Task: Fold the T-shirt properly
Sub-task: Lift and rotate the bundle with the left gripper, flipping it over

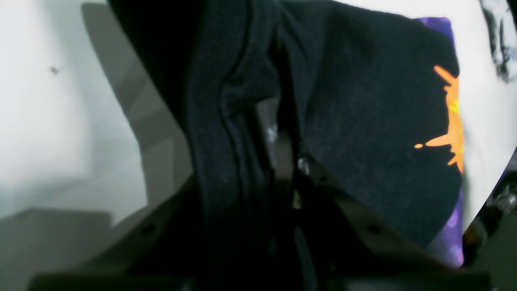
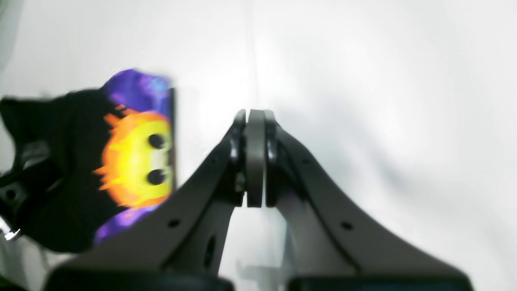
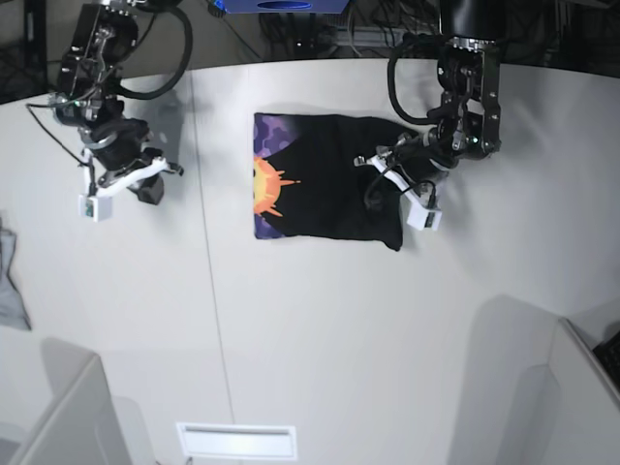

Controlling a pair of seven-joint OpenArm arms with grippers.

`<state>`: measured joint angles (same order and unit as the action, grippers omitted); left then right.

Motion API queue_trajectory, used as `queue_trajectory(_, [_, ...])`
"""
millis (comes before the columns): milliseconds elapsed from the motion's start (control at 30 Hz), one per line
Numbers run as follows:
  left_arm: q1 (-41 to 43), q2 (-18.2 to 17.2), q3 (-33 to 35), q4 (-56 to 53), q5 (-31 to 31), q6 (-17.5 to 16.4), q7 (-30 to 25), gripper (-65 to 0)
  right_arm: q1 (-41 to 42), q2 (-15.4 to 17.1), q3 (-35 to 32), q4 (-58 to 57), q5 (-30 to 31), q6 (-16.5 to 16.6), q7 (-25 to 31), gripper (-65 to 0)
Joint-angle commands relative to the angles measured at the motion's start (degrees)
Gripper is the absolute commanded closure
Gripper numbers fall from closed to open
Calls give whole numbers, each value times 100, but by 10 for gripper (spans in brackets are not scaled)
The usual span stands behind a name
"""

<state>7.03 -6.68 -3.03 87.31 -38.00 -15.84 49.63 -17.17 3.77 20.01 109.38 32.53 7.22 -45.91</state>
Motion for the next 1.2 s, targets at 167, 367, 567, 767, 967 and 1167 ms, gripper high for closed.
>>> queue_trajectory(167, [-162,-392,61,223,68,14,747,0,-283,41,694,99,56,47,138,0])
queue_trajectory(367, [-575,-1121,1133,188,68,14,862,0,-450,41,1221,90,56,47,121,0])
queue_trajectory(567, [-1243,-1429,2294,179,68,6,879,0,-582,41,1678,81,56,56,138,0])
queue_trajectory(767, [-2061,-1675,3912,206,68,-3,862,0,-652,14,2126,81,56,56,121,0])
queue_trajectory(967, [-2782,-1781,5063,197,68,-3,853,0,-696,-267,2742,81,30,56,112,0])
queue_trajectory(1167, [-3283,-1798,5652,206,68,-21,853,0,-855,-478,2795,81,30,56,138,0])
